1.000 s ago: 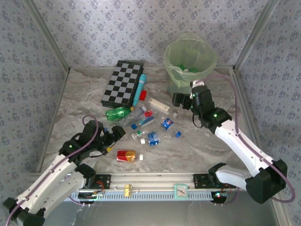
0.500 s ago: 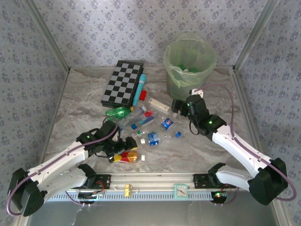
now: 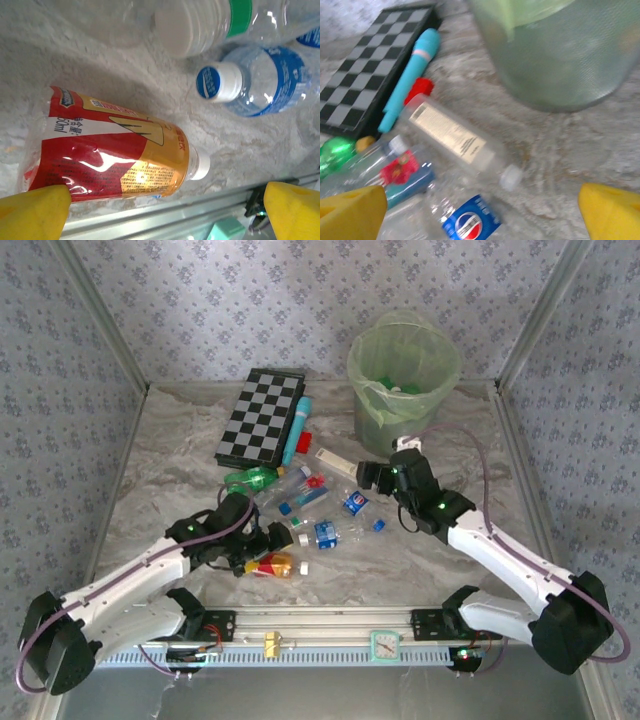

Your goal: Put the plastic bottles in the bin

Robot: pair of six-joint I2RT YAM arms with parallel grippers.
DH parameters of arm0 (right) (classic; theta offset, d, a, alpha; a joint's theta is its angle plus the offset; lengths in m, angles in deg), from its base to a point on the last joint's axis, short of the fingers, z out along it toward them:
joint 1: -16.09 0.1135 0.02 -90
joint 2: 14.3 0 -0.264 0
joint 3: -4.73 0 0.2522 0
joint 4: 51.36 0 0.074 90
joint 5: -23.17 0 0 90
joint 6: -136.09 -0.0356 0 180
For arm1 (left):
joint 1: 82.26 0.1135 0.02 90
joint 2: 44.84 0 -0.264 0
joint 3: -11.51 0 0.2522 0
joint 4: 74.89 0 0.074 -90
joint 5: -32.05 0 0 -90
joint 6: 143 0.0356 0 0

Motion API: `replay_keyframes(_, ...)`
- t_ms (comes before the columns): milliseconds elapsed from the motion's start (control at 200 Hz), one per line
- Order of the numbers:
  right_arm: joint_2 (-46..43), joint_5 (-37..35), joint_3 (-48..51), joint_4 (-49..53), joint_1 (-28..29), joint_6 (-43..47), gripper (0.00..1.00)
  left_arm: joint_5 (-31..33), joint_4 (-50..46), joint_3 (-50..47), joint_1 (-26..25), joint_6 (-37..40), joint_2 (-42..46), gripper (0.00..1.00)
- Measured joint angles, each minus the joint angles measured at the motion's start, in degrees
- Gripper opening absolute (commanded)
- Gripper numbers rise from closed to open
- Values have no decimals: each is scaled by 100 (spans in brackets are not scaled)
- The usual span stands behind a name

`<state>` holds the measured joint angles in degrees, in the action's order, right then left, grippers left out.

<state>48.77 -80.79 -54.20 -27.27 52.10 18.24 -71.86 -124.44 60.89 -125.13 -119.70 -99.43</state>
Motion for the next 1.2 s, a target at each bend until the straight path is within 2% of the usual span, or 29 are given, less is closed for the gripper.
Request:
replay_keyframes(265,0,1021,461,-356,844,518,100,577,131,98,0,63,-149,100)
replay_keyframes(480,136,1161,535,-457,1449,658,100,688,-199,251,0,85,-177,100)
replay_keyframes(720,157,999,671,-490,1532,739,100,431,-863,304,-15,-105,22,100)
replay_keyframes(900,-249,822,1045,-531,1541,780,100,415,-697,-111,-286,-822,297,100)
replay_keyframes(1204,-1416,483,1718,-586,1541,769,100,1097,-44,-402,-754,-1965,-17,100)
